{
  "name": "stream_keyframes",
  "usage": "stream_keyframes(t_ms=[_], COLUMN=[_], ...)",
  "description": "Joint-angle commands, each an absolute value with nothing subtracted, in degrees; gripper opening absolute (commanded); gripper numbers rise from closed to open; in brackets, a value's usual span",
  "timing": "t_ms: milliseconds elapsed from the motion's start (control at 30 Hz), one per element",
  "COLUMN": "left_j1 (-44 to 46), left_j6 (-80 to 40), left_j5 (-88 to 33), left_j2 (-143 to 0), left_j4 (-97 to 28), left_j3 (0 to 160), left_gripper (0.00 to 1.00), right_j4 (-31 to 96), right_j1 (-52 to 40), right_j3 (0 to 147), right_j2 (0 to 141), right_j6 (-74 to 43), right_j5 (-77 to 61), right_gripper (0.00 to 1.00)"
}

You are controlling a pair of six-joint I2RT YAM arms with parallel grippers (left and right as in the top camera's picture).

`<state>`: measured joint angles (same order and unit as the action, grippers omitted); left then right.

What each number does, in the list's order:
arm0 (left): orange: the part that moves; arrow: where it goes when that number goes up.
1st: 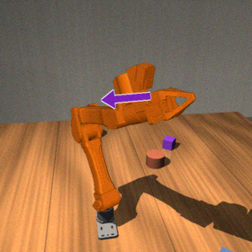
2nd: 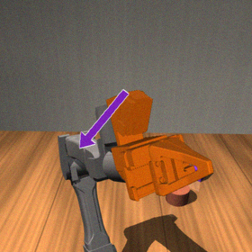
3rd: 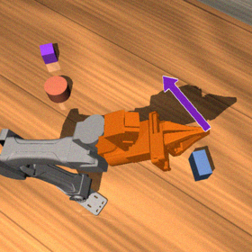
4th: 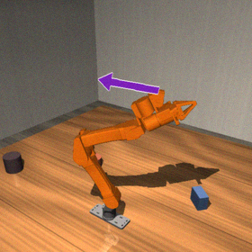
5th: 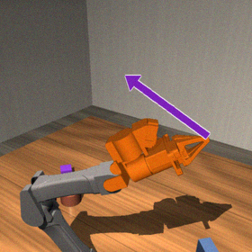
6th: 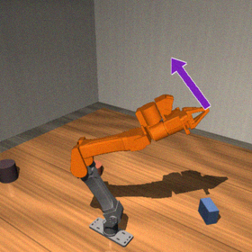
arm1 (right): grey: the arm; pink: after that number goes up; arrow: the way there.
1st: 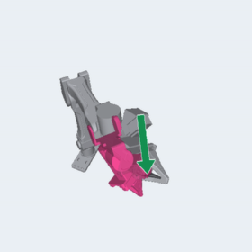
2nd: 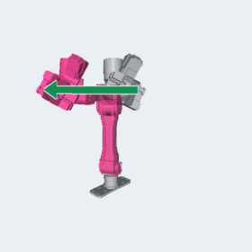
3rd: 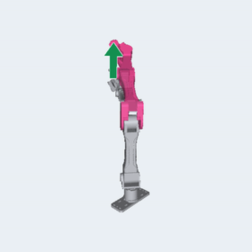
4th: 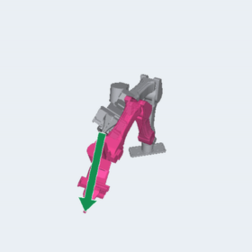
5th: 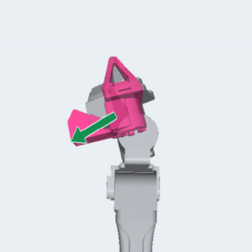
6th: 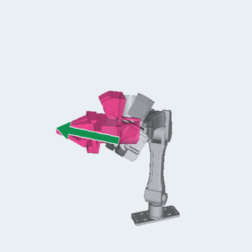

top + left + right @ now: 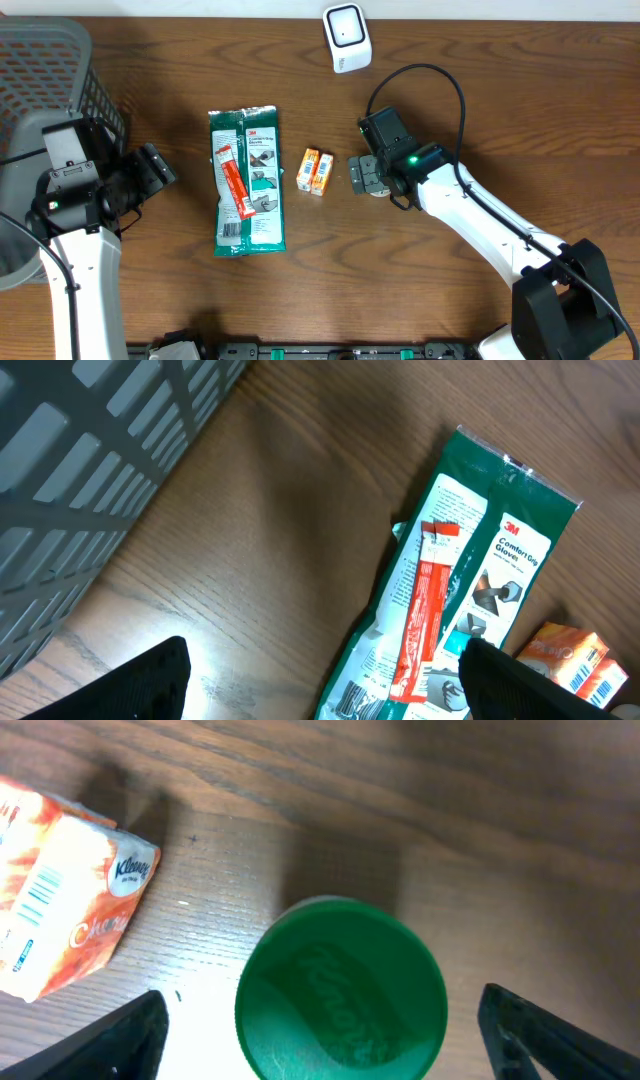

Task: Scan the item barcode

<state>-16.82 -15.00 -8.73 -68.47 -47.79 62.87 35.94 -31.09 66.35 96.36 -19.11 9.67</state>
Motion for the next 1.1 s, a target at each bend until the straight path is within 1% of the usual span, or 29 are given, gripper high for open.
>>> stream_keyframes(t_ms=[0,100,167,333,533,700,733,833,900,967,1067], left_j1=[-16.91,-16.91,-16.91,-16.91,-16.91,-16.91,-16.91,-16.91,-16.91,-16.91,-16.91], left_j6=[-14.66,-14.68,-14.68,-14.68,-14.68,-14.66,-14.68,-14.66,-14.66,-14.66,-14.66], left_j5=[-8.99,-8.99,-8.99,-8.99,-8.99,-8.99,-8.99,-8.99,-8.99,-8.99,-8.99], left_j2=[-68.64,-68.64,-68.64,-68.64,-68.64,-68.64,-68.64,-68.64,-68.64,-68.64,-68.64], left_j4=[-47.92,-47.92,-47.92,-47.92,-47.92,-47.92,-47.92,-47.92,-47.92,-47.92,-47.92], left_j3=[63.59,63.59,63.59,63.59,63.59,63.59,63.59,63.59,63.59,63.59,63.59], left_gripper=[0.86,0.87,0.86,0.87,0.86,0.86,0.86,0.87,0.87,0.86,0.86], right_j4=[37.04,38.06,38.61,37.89,32.16,30.59,30.57,30.61,31.22,31.68,31.66], right_j1=[-30.41,-30.46,-30.48,-30.48,-30.46,-30.41,-30.41,-30.41,-30.41,-30.41,-30.41], right_j3=[66.52,66.5,66.5,65.63,62.35,62.37,62.37,62.37,62.37,62.37,62.37], right_j2=[96.29,96.29,96.36,96.57,96.66,96.64,96.66,96.66,96.64,96.66,96.64], right_j6=[-28.34,-30.06,-30.22,-30.24,-30.2,-30.09,-29.65,-25.39,-20.38,-18.76,-17.06], right_j5=[8.88,8.88,8.91,8.88,9.19,10.04,10.04,10.02,10.04,10.04,10.04], right_gripper=[0.87,0.78,0.76,0.75,0.76,0.67,0.66,0.57,0.52,0.51,0.54])
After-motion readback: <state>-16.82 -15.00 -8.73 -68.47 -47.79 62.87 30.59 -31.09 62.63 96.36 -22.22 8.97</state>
